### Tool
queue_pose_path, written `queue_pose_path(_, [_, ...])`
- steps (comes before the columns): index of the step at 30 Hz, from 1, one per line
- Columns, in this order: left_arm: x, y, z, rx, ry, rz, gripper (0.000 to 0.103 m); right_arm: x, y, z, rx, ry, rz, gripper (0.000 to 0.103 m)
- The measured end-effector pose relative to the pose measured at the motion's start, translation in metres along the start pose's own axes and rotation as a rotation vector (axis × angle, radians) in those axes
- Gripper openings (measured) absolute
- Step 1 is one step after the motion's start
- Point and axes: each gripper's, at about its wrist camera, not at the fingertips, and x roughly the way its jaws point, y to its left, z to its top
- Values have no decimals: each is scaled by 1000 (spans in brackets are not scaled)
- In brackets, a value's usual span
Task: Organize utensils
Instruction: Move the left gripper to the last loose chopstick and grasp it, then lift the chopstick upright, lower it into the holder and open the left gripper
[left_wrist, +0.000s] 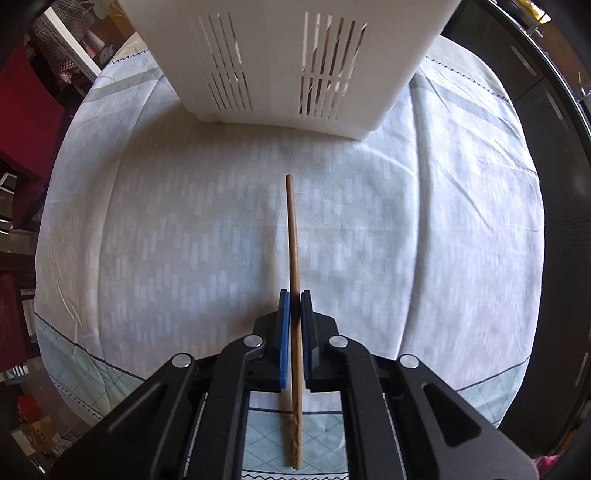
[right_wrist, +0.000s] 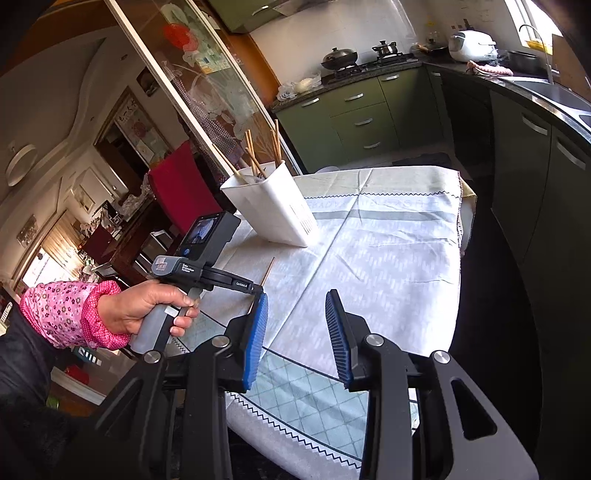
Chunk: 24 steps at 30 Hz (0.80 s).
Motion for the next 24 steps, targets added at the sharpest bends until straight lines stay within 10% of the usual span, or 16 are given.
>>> queue_pose_path(24, [-132, 136, -77, 161, -534, -207, 6, 67, 119, 26, -128, 88, 14, 34])
